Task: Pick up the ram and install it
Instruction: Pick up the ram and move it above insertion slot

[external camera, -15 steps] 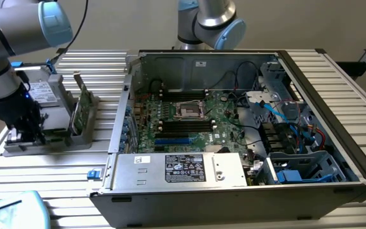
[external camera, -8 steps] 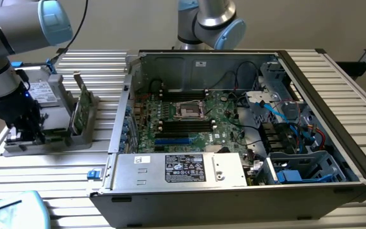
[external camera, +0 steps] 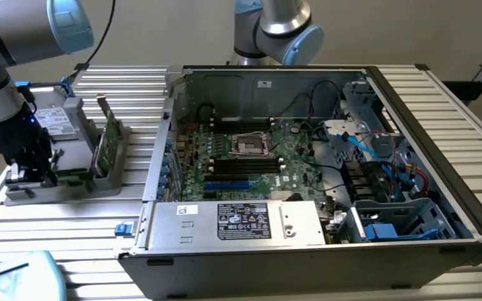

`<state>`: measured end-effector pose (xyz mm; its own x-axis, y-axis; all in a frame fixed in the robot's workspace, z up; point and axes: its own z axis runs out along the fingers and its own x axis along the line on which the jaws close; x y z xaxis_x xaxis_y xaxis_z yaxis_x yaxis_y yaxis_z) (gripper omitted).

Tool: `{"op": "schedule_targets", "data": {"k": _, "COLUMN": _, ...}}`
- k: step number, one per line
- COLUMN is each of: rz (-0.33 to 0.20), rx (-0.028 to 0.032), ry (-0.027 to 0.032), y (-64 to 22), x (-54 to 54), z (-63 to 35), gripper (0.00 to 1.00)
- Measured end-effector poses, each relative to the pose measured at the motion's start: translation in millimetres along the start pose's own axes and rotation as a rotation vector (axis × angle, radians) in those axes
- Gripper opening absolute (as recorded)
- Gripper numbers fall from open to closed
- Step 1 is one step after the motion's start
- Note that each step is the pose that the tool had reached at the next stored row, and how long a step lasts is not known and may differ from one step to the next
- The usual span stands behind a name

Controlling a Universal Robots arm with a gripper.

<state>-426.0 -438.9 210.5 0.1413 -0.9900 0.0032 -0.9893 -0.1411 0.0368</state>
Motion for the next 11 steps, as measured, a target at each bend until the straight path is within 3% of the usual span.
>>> {"op": "schedule_targets", "data": {"k": 6, "rz": 0.0, "rx": -0.0002, "ry": 0.0, "y": 0.4, "x": -0.5, "z": -12.4, "gripper": 0.14}}
{"op": "schedule_targets", "data": {"k": 11, "rz": 0.0, "rx": -0.0014, "ry": -0.0001, "y": 1.1, "x": -0.9, "z": -34.1, "gripper": 0.14}}
